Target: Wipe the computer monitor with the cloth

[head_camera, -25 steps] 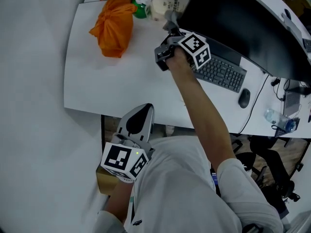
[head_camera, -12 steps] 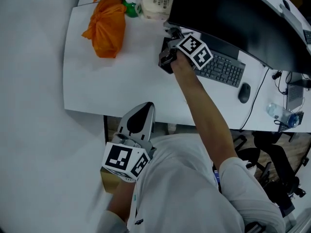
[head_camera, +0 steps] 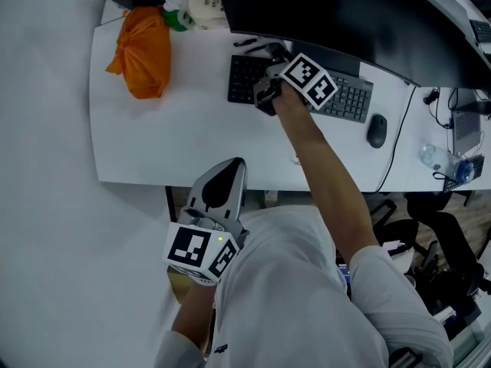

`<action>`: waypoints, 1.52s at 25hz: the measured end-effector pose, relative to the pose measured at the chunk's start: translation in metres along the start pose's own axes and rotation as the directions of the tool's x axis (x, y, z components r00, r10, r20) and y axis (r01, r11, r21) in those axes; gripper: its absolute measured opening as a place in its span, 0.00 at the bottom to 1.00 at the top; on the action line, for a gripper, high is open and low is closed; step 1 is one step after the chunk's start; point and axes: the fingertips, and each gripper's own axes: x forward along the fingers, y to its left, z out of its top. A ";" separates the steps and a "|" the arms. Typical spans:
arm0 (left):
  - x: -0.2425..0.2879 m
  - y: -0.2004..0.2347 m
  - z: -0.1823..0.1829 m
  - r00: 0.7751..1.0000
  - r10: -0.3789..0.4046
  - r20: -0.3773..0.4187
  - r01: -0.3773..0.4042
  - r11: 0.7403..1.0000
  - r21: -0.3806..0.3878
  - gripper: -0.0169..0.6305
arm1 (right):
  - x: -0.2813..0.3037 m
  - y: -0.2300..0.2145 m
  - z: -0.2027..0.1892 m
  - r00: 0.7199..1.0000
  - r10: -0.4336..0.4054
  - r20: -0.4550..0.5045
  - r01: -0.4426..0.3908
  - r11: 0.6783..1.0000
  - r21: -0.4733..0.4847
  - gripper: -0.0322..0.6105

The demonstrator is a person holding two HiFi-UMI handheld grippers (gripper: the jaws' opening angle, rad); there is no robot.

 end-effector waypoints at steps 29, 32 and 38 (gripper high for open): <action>0.085 -0.138 -0.015 0.992 -0.108 -0.067 0.114 0.989 0.095 0.06 | -0.110 -0.132 0.151 0.988 -0.063 0.140 0.044 0.990 0.132 0.09; 0.095 -0.154 -0.017 0.989 -0.126 -0.079 0.134 0.985 0.105 0.06 | -0.125 -0.149 0.171 0.983 -0.079 0.164 0.054 0.987 0.151 0.09; 0.115 -0.185 -0.024 0.981 -0.167 -0.101 0.179 0.976 0.125 0.06 | -0.156 -0.186 0.210 0.967 -0.122 0.223 0.070 0.971 0.228 0.09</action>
